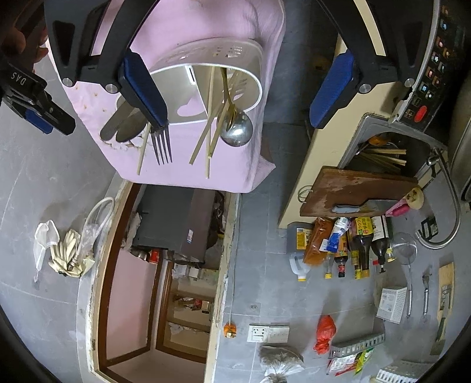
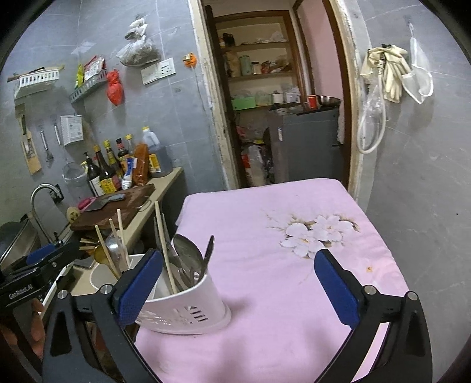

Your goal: Organize utensils

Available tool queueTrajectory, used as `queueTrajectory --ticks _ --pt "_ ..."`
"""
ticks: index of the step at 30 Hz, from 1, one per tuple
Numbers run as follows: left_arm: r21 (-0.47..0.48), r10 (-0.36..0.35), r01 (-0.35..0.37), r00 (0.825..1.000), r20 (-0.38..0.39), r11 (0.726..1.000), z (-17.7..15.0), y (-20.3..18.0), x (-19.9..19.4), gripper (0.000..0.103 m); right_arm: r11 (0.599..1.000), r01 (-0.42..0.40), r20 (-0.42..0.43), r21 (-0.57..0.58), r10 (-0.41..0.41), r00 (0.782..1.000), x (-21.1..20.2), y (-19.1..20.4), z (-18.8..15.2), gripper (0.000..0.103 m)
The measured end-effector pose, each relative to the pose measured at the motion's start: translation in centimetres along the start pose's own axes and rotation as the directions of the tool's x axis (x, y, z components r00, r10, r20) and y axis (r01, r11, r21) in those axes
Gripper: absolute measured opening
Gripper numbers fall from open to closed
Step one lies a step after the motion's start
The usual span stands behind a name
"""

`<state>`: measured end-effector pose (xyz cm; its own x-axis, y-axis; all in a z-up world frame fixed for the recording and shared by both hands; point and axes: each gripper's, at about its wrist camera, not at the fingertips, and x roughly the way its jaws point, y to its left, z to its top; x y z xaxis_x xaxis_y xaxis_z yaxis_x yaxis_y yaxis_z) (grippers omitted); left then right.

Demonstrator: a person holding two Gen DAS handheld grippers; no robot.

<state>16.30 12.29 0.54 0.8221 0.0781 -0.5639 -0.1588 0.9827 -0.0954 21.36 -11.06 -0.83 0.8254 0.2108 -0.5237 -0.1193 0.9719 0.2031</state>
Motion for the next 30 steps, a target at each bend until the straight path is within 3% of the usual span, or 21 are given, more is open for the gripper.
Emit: queueTrajectory --ticks 14,24,30 --pt "0.032 -0.064 0.065 0.998 -0.028 0.997 -1.3 -0.6 0.1 0.099 0.996 0.086 0.012 0.002 -0.086 0.996 -2.7 -1.2 -1.4 0.101" --pt "0.069 -0.084 0.087 0.996 -0.039 0.994 -3.1 -3.2 -1.4 0.099 0.995 0.095 0.027 0.008 -0.095 0.995 -4.5 -4.0 -1.9 0.101" --pt "0.061 -0.081 0.081 0.997 -0.013 0.995 -3.7 -5.2 -3.0 0.099 0.996 0.077 0.078 -0.042 -0.074 0.994 -7.3 -5.1 -2.7 0.101"
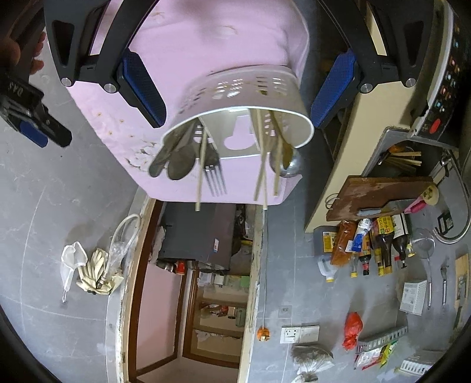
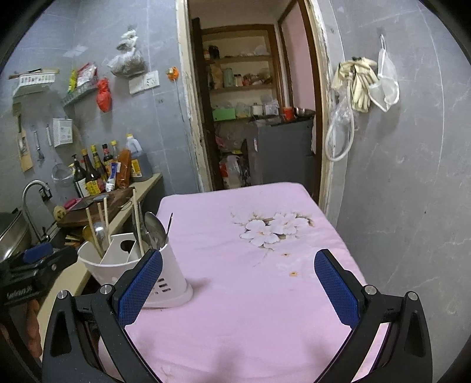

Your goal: Organize utensils

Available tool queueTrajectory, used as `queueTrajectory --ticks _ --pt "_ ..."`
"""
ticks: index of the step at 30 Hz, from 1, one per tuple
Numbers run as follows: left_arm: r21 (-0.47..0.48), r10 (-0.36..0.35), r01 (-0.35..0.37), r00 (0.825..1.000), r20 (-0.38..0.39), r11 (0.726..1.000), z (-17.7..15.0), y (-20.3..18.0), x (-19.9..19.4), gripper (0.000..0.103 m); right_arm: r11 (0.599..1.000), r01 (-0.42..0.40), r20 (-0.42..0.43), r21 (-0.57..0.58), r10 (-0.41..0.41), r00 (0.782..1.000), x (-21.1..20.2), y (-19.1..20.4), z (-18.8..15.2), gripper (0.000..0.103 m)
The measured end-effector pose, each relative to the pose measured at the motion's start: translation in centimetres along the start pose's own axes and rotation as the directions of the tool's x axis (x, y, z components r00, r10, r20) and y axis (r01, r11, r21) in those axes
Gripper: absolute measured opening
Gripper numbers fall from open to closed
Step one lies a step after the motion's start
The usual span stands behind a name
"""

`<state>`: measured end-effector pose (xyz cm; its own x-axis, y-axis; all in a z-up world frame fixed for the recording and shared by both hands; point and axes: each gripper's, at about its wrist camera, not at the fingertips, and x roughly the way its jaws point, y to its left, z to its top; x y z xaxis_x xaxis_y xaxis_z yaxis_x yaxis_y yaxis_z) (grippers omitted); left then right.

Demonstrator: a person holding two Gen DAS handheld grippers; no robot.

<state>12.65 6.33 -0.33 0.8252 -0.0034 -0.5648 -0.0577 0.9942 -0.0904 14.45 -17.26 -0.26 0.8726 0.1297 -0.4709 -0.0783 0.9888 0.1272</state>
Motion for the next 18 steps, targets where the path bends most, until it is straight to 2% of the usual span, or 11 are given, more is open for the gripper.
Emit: queueTrajectory --ticks 6,12,18 --pt "-0.036 0.018 -0.016 0.999 0.044 0.999 -1.4 -2.1 -1.6 0.099 1.000 -0.009 0.022 -0.019 0.010 1.000 -2.2 -2.3 -0.4 0.101" --pt "-0.014 0.044 -0.043 0.999 0.015 0.999 -3.0 -4.1 -2.7 0.099 1.000 -0.022 0.017 0.001 0.022 1.000 -3.7 -4.6 -1.0 0.101" --pt "-0.010 0.070 -0.070 0.997 0.025 0.998 -4.2 -5.7 -4.7 0.099 1.000 -0.031 0.028 0.001 0.031 0.999 -5.4 -5.8 -1.6 0.101"
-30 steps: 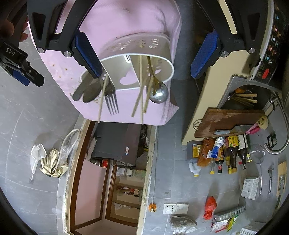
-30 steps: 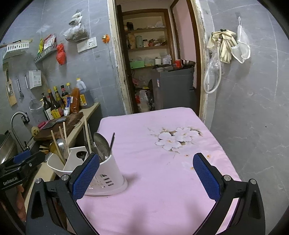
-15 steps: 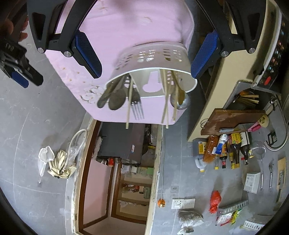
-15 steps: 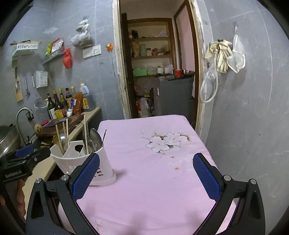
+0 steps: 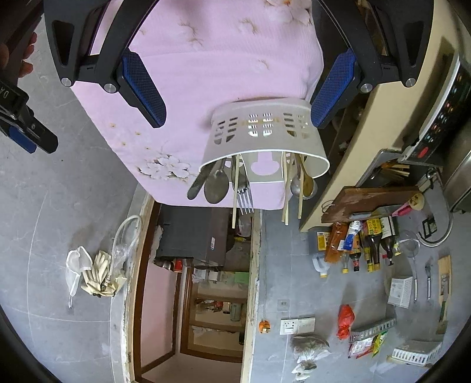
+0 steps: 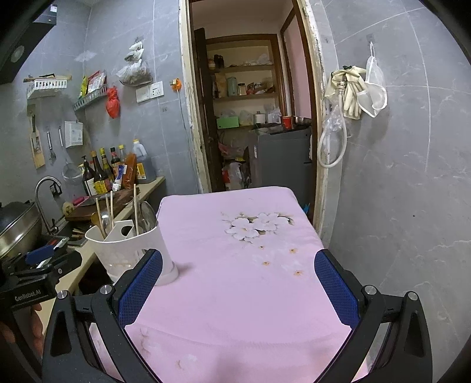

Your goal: Organize utensils

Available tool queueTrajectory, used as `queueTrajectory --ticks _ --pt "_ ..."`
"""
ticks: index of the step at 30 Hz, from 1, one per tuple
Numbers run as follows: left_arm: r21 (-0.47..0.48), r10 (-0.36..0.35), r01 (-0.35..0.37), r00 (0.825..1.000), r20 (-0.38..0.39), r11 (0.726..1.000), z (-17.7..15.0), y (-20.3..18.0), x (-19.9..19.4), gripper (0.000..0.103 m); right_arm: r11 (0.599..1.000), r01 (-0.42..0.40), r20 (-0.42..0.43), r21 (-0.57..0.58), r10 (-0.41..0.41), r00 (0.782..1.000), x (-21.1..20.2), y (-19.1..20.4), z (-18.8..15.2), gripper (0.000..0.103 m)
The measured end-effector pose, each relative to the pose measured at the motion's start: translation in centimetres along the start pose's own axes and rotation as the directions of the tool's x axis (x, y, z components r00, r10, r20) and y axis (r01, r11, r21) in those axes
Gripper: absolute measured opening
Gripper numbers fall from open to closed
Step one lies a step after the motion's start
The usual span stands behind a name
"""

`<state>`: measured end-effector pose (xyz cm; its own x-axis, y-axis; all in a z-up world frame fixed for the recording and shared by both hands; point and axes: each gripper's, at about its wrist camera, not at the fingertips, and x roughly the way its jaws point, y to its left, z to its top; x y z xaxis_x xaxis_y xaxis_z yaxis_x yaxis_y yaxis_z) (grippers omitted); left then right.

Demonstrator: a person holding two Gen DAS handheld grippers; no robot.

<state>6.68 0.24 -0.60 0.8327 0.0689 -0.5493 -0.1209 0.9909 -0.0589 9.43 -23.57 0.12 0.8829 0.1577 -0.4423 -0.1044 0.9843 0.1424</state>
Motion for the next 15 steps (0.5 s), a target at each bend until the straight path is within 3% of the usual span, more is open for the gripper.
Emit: queueTrajectory --ticks 8,15 --pt "-0.041 0.020 -0.019 0.999 0.029 0.999 -0.7 -0.9 -2.4 0.099 0.999 -0.039 0.014 0.019 0.039 0.999 -2.1 -1.6 -0.9 0.101" --pt "-0.099 0.082 -0.076 0.995 0.057 0.992 -2.3 -1.3 -4.6 0.099 0.998 -0.064 0.034 0.020 0.063 0.997 -3.6 -2.1 -2.5 0.101"
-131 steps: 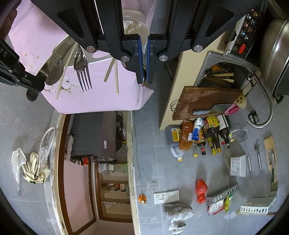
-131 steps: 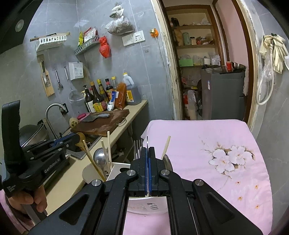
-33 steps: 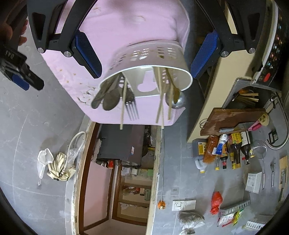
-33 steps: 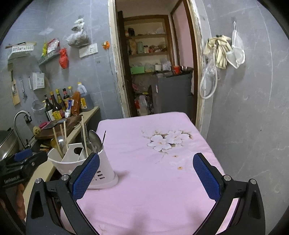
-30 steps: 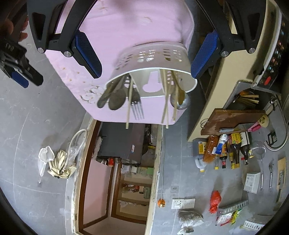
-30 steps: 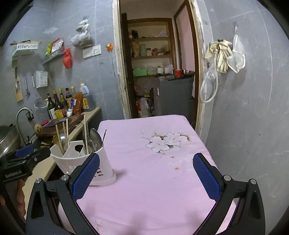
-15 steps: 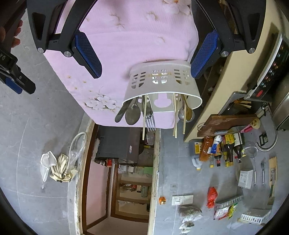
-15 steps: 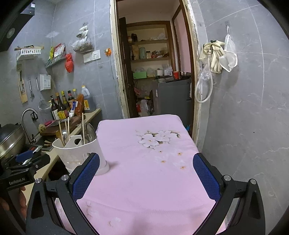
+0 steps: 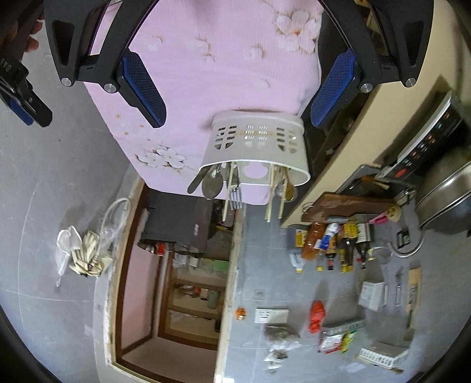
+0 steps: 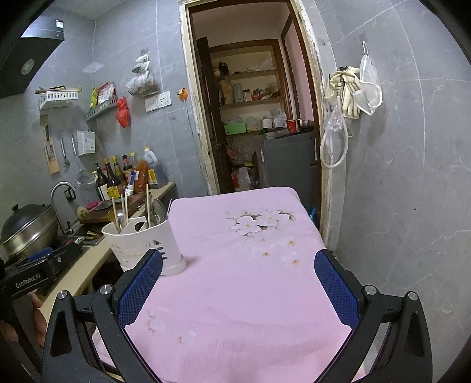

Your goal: Organize utensils

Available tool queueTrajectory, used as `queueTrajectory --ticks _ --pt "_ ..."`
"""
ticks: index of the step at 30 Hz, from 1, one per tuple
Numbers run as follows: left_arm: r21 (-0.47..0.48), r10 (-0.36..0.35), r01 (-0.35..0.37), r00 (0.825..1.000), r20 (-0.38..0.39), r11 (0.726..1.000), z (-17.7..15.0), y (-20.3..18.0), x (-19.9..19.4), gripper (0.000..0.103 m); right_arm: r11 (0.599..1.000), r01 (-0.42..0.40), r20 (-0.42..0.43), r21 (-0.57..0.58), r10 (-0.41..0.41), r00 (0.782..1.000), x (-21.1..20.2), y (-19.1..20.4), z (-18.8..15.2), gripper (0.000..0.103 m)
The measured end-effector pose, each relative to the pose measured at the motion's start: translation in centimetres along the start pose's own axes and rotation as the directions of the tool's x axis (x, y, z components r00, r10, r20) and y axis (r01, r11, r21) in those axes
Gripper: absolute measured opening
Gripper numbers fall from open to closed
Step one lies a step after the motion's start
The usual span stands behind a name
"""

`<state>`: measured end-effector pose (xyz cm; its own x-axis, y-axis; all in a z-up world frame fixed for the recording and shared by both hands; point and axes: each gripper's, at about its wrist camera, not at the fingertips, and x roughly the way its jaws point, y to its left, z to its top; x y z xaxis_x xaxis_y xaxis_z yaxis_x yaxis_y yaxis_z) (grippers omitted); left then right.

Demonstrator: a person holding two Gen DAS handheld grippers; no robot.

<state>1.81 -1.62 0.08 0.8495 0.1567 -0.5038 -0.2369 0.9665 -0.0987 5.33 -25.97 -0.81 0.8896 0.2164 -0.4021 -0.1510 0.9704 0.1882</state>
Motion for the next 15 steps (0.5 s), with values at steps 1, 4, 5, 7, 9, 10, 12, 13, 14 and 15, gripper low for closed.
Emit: queueTrajectory --ticks 1,4,5,7,9,10,12,13,14,15 --pt "0.004 0.002 -0.002 1.000 0.005 1.000 -0.3 0.0 -0.2 0.099 1.000 0.001 0.000 -0.002 -0.001 1.000 -0.1 -0.1 -0.2 0.101" --pt "0.030 0.007 -0.008 1.000 0.023 1.000 -1.0 -0.2 -0.8 0.099 1.000 0.016 -0.003 -0.005 -0.016 1.000 -0.3 -0.2 -0.6 0.101" --pt "0.035 0.007 -0.008 1.000 0.028 0.999 -1.1 -0.3 -0.9 0.099 1.000 0.020 -0.001 -0.005 -0.020 1.000 -0.3 -0.2 -0.7 0.101" --pt "0.037 0.005 -0.006 0.999 0.037 0.999 -1.3 -0.2 -1.1 0.099 1.000 0.029 0.004 -0.004 -0.029 1.000 -0.4 -0.1 -0.7 0.101" --pt "0.019 -0.005 0.004 0.999 0.039 1.000 -1.4 0.1 -1.1 0.099 0.999 0.039 0.033 -0.007 -0.039 0.999 -0.6 0.0 -0.6 0.101" --pt "0.009 -0.008 0.007 0.999 0.040 1.000 -1.4 0.3 -1.1 0.099 0.999 0.044 0.046 -0.010 -0.044 0.998 -0.7 0.0 -0.5 0.101" --pt "-0.008 -0.012 0.012 0.999 0.046 1.000 -1.5 0.5 -1.0 0.099 0.998 0.056 0.052 -0.007 -0.055 0.997 -0.9 0.2 -0.2 0.101" --pt "-0.011 -0.014 0.015 0.999 0.043 1.000 -1.4 0.5 -1.0 0.099 0.998 0.057 0.057 -0.004 -0.057 0.997 -1.0 0.3 -0.1 0.101" --pt "-0.009 -0.018 0.019 0.999 0.042 1.000 -1.4 0.6 -1.0 0.099 0.998 0.056 0.066 -0.002 -0.056 0.996 -1.0 0.5 -0.2 0.101" --pt "-0.005 -0.020 0.021 0.999 0.049 1.000 -1.4 0.7 -1.0 0.099 0.998 0.056 0.067 -0.002 -0.056 0.996 -1.0 0.6 -0.2 0.101"
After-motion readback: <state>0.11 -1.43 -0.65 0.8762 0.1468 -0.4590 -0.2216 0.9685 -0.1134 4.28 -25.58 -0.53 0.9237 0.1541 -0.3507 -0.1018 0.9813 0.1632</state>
